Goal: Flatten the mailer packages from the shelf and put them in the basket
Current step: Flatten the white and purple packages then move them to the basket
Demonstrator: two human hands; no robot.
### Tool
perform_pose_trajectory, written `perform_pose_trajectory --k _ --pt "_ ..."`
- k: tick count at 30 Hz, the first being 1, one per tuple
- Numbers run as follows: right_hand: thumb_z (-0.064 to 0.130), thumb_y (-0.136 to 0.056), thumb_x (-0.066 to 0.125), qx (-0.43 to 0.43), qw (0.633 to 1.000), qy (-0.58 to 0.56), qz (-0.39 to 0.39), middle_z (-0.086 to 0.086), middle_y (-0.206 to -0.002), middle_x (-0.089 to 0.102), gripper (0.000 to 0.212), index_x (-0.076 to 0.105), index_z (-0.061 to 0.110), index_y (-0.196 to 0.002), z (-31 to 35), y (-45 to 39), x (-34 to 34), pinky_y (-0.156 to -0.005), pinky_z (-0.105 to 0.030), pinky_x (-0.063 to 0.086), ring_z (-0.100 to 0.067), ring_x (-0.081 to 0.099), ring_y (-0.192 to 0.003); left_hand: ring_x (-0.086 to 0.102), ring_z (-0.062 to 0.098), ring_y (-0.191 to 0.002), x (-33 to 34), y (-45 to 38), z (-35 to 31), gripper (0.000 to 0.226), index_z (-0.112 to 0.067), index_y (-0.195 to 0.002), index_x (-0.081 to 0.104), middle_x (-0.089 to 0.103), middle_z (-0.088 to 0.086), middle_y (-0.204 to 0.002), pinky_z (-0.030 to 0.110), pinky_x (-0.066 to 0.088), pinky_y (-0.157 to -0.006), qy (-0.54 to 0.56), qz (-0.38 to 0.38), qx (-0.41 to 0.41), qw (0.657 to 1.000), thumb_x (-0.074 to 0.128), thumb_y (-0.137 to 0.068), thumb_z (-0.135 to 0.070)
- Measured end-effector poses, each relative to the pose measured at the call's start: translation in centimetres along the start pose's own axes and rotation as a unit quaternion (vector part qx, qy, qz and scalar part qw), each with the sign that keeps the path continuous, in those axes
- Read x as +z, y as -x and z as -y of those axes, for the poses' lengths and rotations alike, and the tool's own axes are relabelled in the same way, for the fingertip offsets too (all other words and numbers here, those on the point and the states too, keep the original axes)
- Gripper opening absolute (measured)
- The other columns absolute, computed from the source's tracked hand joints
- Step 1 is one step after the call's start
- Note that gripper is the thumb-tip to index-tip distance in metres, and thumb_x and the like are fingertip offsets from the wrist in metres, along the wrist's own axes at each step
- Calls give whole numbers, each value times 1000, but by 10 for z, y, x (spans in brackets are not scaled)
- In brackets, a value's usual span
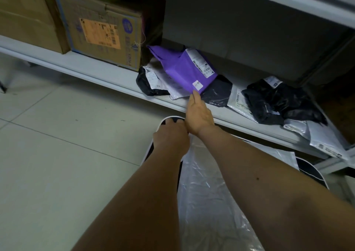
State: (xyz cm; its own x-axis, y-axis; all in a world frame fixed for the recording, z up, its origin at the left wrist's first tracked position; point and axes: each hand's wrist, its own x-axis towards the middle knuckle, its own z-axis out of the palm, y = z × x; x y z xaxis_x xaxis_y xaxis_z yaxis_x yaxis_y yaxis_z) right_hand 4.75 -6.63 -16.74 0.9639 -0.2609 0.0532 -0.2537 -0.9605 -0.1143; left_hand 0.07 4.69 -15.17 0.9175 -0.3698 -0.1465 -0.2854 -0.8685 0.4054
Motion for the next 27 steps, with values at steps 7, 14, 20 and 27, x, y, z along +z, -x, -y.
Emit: perform_pose_trajectory --k 7,14,20,27 --pt "-5 -85 53 34 989 -116 -87 -3 -160 6 64 29 2 -144 -12 10 -68 -101 -36 38 -32 45 -126 52 34 -114 -11 14 -13 35 -8 -126 44 44 14 -125 42 44 -91 10 -13 17 1000 44 -92 -14" --pt "-2 -84 56 15 992 -72 -106 -4 -155 17 60 35 6 -140 -51 74 -112 -98 -37 40 -34 50 -118 49 37 -120 -29 40 -31 54 -10 -142 33 37 14 -139 43 44 -96 11 -14 59 998 46 -90 -8" --pt "-1 -90 49 7 992 -53 -112 -5 -156 22 53 37 5 -141 -94 159 -131 -98 -35 40 -34 52 -117 50 37 -116 -24 90 -56 45 -7 -132 40 38 15 -135 45 46 -91 -18 -12 90 996 44 -88 -2" --pt "4 -91 47 16 979 -69 -192 -11 -128 54 33 59 3 -122 -125 248 -128 -90 -38 46 -33 59 -104 46 38 -124 9 150 -85 44 -5 -133 37 33 17 -141 46 41 -99 -49 28 108 993 41 -90 -3"
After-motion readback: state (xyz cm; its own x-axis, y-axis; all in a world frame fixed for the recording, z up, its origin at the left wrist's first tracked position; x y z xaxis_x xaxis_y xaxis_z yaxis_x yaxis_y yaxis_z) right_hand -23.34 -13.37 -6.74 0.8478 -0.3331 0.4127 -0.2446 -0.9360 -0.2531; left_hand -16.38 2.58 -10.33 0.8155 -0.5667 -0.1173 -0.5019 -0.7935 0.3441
